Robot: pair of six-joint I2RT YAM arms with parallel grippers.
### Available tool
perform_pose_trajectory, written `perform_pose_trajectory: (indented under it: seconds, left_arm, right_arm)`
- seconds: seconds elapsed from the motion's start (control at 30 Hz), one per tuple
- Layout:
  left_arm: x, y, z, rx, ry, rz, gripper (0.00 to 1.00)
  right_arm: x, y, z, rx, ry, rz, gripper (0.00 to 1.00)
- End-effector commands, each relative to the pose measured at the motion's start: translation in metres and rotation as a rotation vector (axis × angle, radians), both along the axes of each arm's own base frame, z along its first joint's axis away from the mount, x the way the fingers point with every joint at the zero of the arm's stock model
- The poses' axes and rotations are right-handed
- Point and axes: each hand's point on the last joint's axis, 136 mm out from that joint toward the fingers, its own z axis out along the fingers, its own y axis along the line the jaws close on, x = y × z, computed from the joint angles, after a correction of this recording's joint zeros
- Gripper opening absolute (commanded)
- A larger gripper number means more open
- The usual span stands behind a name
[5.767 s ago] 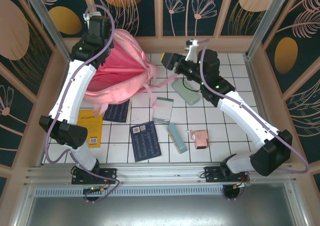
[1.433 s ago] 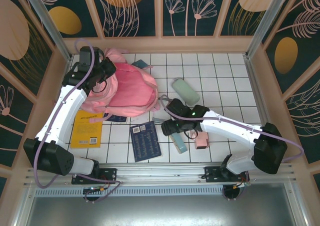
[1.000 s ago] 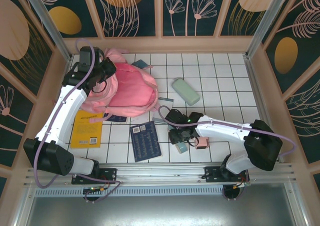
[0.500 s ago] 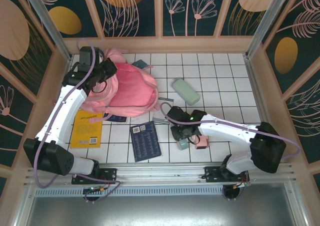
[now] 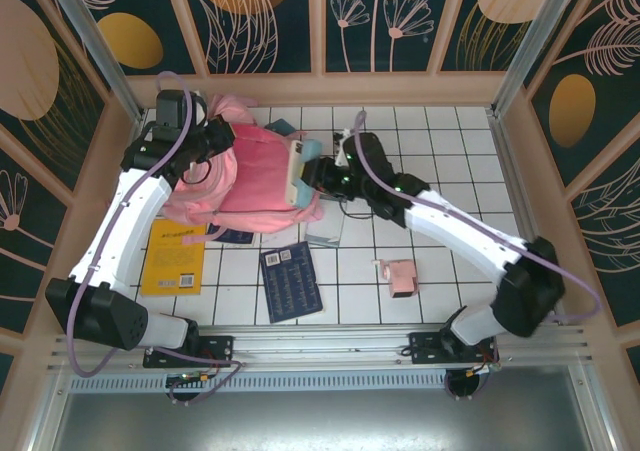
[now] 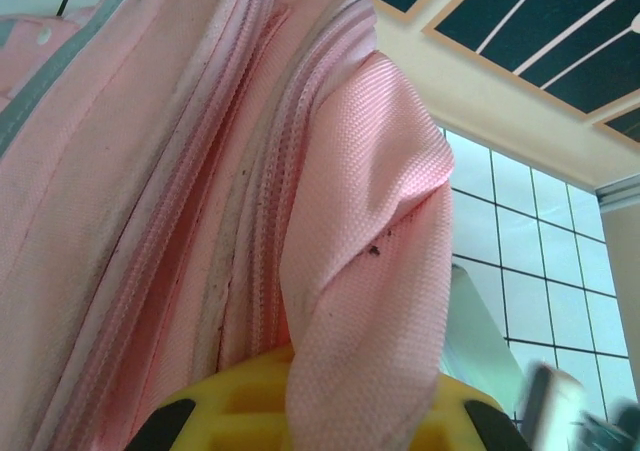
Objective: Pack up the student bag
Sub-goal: Pick up the pencil case from the bottom-center of the table, then place the pencil case in the student bag.
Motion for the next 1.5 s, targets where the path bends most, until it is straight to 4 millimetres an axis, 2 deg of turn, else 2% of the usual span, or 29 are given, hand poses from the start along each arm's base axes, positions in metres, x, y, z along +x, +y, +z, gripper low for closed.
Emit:
perform_pose_trajectory:
  seconds: [0.0,0.1,0.23,0.4,0.6,0.73,0.9,0.97,1.0,1.1,1.13,1.17,1.3,1.47]
  left_arm:
    - [0.003,-0.006,0.074,-0.031,-0.225,-0.046,0.00]
    - [0.002,-0.008,0.076,-0.036,-0.226,-0.061,0.00]
    - [0.001,-0.007,0.077,-0.019,-0.226,-0.065,0.00]
    - [0.002,-0.009,0.075,-0.018,-0.226,-0.074,0.00]
    - [0.006,-0.016,0.073,-0.044,-0.220,-0.104,0.00]
    - [0.007,-0.019,0.075,-0.055,-0.226,-0.112,0.00]
    - [0.008,-0.024,0.087,-0.079,-0.247,-0.130,0.00]
    - [0.008,-0.025,0.093,-0.086,-0.258,-0.136,0.00]
    - [0.009,-0.026,0.094,-0.089,-0.260,-0.140,0.00]
    - [0.011,-0.027,0.095,-0.091,-0.257,-0.145,0.00]
    - [0.010,-0.026,0.095,-0.088,-0.257,-0.142,0.00]
    - [0.010,-0.026,0.096,-0.087,-0.260,-0.140,0.00]
    - [0.010,-0.022,0.094,-0.065,-0.260,-0.123,0.00]
    - [0.011,-0.015,0.092,-0.034,-0.258,-0.095,0.00]
  right_arm:
    - [0.031,0.036,0.024,0.221,0.018,-0.039,0.03]
    - [0.053,0.056,0.002,0.277,0.039,-0.061,0.03]
    - [0.071,0.081,-0.012,0.291,-0.001,-0.051,0.03]
    - [0.072,0.096,-0.029,0.329,0.024,-0.040,0.03]
    - [0.071,0.129,-0.035,0.309,0.023,-0.005,0.03]
    - [0.082,0.153,-0.053,0.303,0.061,-0.014,0.07]
    - [0.100,0.191,-0.073,0.309,0.105,-0.018,0.11]
    - [0.105,0.210,-0.073,0.335,0.104,-0.001,0.16]
    - [0.109,0.221,-0.072,0.355,0.099,0.012,0.24]
    - [0.117,0.245,-0.074,0.382,0.115,0.046,0.57]
    - [0.118,0.249,-0.078,0.373,0.118,0.053,0.66]
    - [0.119,0.250,-0.072,0.375,0.104,0.058,0.71]
    - [0.111,0.244,-0.052,0.375,0.018,0.091,0.80]
    - [0.100,0.235,-0.038,0.332,-0.054,0.151,0.82]
